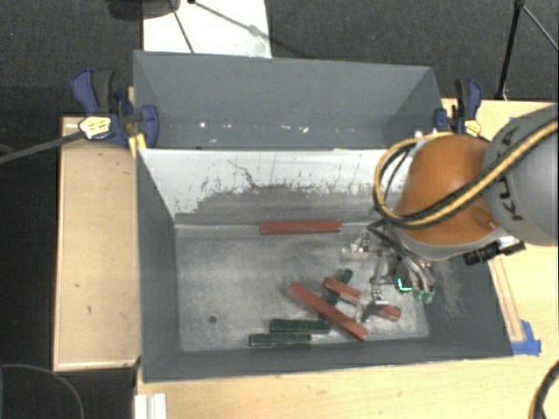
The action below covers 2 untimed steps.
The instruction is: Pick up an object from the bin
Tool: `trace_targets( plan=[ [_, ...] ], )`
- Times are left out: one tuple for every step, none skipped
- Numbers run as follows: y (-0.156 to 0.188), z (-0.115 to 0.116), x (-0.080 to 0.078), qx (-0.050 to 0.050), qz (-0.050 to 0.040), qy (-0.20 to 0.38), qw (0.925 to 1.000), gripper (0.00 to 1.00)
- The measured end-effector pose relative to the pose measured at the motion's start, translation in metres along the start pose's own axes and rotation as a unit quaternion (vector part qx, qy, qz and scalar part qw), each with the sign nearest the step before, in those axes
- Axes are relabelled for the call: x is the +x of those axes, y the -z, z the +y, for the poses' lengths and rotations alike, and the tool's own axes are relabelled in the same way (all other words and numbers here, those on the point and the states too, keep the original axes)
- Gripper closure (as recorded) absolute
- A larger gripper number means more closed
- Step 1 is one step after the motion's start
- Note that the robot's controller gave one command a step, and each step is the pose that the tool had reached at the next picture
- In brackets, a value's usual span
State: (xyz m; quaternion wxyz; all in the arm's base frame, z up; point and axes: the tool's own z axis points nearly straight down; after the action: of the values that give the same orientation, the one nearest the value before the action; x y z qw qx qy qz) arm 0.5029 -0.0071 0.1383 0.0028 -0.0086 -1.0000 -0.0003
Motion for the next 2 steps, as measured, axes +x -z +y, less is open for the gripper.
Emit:
trace_targets(
  plan=[
    [0.003,0.0,-0.002,0.0,-0.0038,0.0,1.0,0.0],
    [-0.065,0.001,0.018,0.0,-0.0073,-0.021,0.9997,1.0]
  ],
)
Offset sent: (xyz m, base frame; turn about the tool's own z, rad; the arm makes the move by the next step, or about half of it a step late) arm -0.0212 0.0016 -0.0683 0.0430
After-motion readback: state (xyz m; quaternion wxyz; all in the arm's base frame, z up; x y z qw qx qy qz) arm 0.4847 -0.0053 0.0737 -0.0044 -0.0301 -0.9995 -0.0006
